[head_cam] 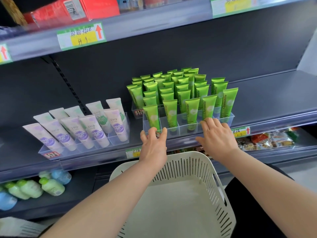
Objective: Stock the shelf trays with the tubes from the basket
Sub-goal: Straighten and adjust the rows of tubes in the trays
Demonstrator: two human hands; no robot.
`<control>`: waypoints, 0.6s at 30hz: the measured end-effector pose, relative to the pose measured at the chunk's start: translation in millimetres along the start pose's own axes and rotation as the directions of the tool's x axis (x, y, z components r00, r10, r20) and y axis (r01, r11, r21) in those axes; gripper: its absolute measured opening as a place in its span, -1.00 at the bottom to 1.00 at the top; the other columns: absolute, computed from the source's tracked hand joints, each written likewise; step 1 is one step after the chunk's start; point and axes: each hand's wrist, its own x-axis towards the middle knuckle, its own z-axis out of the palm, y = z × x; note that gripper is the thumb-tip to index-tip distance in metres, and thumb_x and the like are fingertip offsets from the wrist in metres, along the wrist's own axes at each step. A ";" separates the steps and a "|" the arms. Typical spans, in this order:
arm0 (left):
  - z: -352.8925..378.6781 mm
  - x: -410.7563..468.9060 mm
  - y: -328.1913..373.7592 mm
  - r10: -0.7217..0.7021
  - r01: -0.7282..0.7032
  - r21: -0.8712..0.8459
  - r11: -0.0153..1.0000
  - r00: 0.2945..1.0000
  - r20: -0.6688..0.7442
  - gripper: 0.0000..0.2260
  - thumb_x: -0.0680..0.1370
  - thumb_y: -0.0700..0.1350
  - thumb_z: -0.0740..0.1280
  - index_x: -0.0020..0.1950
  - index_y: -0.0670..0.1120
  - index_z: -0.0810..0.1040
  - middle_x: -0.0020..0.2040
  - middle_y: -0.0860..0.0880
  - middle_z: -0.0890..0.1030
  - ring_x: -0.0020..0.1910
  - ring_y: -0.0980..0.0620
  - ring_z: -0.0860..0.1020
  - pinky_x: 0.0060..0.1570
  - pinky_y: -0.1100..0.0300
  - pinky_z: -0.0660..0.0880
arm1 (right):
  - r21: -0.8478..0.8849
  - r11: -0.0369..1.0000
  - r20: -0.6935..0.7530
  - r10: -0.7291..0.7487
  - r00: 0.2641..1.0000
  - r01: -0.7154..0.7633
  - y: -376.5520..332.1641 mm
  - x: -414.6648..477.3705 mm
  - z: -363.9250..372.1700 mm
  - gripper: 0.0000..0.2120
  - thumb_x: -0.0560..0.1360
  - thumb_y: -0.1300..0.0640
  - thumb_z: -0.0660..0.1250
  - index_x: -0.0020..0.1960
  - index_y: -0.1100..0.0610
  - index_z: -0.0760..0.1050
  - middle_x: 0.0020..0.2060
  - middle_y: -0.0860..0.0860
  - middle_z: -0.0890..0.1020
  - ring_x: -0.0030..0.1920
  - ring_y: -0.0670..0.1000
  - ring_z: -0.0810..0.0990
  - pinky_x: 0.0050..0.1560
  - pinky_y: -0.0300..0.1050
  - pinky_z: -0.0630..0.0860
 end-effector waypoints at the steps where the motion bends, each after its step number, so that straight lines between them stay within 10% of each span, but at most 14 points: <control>1: 0.7 1.5 4.8 0.005 -0.005 0.000 1.000 1.000 0.005 -0.37 0.59 -0.25 0.26 0.56 0.07 0.04 0.47 -0.07 0.06 0.49 -0.32 -0.07 0.14 0.01 0.48 | 0.001 1.000 -0.001 0.011 1.000 -0.011 4.3 -0.2 1.0 -0.50 0.53 -0.24 0.14 0.28 0.10 0.37 0.12 0.01 0.46 0.14 0.08 0.44 0.08 -0.02 0.40; 18: 11.0 23.8 88.0 0.038 -0.038 -0.001 0.999 0.999 0.038 -0.32 0.54 -0.32 0.28 0.55 0.07 0.06 0.47 -0.09 0.06 0.47 -0.32 -0.04 0.14 -0.04 0.47 | 0.030 0.986 -0.020 0.166 0.986 -0.166 74.6 -4.5 10.6 -0.50 0.54 -0.26 0.09 0.24 0.10 0.36 0.12 0.02 0.45 0.15 0.08 0.42 0.08 -0.01 0.41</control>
